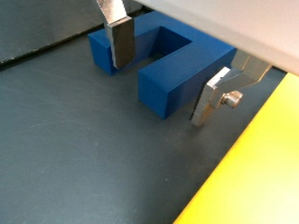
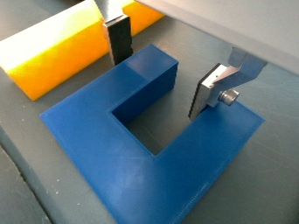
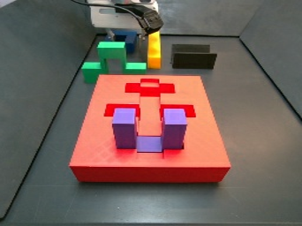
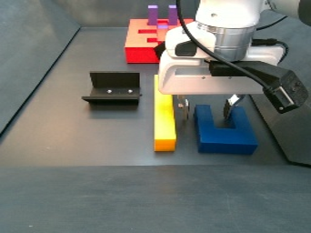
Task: Pick up the blue object. Move up. Place the blue object on the fixture. Regrasp the blue object. Move to above the board. Insert the blue object.
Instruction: Pick up the blue object.
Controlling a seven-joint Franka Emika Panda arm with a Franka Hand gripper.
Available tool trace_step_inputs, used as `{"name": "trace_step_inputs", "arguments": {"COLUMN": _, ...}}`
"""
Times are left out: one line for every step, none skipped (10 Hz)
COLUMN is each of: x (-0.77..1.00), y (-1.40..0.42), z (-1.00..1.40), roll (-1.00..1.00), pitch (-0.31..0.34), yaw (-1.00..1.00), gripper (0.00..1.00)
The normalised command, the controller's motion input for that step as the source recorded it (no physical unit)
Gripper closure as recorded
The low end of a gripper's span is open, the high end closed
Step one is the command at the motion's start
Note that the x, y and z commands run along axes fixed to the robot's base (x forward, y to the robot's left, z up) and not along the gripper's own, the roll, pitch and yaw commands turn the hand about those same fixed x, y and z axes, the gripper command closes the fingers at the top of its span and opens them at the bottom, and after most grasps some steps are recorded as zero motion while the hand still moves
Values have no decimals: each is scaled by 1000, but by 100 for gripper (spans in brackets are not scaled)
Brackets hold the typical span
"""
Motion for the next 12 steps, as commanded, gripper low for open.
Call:
{"name": "trace_step_inputs", "arguments": {"x": 0, "y": -3, "z": 0, "roll": 0, "pitch": -11, "yaw": -317, "gripper": 0}}
{"name": "trace_step_inputs", "arguments": {"x": 0, "y": -6, "z": 0, "roll": 10, "pitch": 0, "yaw": -271, "gripper": 0}}
{"name": "trace_step_inputs", "arguments": {"x": 0, "y": 0, "z": 0, "roll": 11, "pitch": 0, "yaw": -251, "gripper": 0}}
{"name": "trace_step_inputs", "arguments": {"x": 0, "y": 0, "z": 0, "roll": 7, "pitch": 0, "yaw": -151, "gripper": 0}}
{"name": "trace_step_inputs", "arguments": {"x": 0, "y": 0, "z": 0, "roll": 24, "pitch": 0, "yaw": 0, "gripper": 0}}
{"name": "trace_step_inputs", "arguments": {"x": 0, "y": 0, "z": -40, "roll": 49, "pitch": 0, "yaw": 0, "gripper": 0}}
{"name": "trace_step_inputs", "arguments": {"x": -37, "y": 0, "z": -63, "roll": 66, "pitch": 0, "yaw": 0, "gripper": 0}}
{"name": "trace_step_inputs", "arguments": {"x": -91, "y": -40, "z": -103, "roll": 46, "pitch": -11, "yaw": 0, "gripper": 0}}
{"name": "trace_step_inputs", "arguments": {"x": 0, "y": 0, "z": 0, "roll": 0, "pitch": 0, "yaw": 0, "gripper": 100}}
{"name": "trace_step_inputs", "arguments": {"x": 0, "y": 0, "z": 0, "roll": 0, "pitch": 0, "yaw": 0, "gripper": 100}}
{"name": "trace_step_inputs", "arguments": {"x": 0, "y": 0, "z": 0, "roll": 0, "pitch": 0, "yaw": 0, "gripper": 100}}
{"name": "trace_step_inputs", "arguments": {"x": 0, "y": 0, "z": 0, "roll": 0, "pitch": 0, "yaw": 0, "gripper": 100}}
